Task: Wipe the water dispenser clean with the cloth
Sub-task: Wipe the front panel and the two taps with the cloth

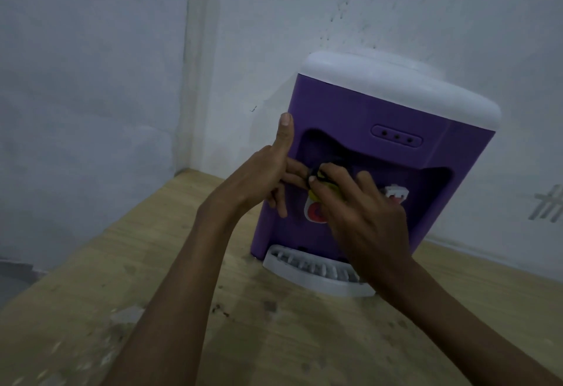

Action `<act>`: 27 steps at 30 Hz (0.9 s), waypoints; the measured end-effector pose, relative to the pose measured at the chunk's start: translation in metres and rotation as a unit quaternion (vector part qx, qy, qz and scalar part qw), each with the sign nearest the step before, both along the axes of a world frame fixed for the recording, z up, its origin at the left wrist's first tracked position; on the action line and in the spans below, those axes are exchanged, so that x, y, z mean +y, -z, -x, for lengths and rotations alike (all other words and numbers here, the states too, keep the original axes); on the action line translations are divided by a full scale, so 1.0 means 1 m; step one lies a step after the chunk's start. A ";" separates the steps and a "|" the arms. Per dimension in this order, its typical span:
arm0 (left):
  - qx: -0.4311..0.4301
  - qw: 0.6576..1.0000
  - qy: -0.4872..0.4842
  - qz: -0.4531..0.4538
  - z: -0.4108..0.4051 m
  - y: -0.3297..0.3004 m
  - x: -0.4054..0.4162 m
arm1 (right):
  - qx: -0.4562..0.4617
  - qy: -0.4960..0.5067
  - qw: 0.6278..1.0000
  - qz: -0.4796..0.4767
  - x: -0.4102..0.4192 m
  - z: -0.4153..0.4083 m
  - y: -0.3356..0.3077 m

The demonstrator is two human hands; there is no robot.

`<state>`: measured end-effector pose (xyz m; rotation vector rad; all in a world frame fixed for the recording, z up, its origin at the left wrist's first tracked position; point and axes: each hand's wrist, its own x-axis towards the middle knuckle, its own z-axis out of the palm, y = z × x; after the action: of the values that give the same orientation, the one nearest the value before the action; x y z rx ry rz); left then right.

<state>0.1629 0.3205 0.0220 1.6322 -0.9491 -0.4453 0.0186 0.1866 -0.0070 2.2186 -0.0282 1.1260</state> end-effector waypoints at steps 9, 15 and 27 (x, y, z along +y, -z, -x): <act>-0.016 1.000 -0.015 -0.008 -0.001 -0.002 -0.003 | 0.071 -0.031 0.992 0.098 -0.004 0.004 -0.004; -0.018 1.000 -0.016 0.004 0.000 -0.002 -0.003 | 0.117 -0.028 0.988 0.093 -0.002 0.001 0.004; -0.014 1.000 0.011 0.011 -0.003 0.001 -0.005 | 0.226 -0.032 0.973 0.005 0.002 0.009 0.038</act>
<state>0.1664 0.3151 0.0211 1.6131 -0.9913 -0.4259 0.0098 0.1890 -0.0454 2.4304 0.2416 0.6258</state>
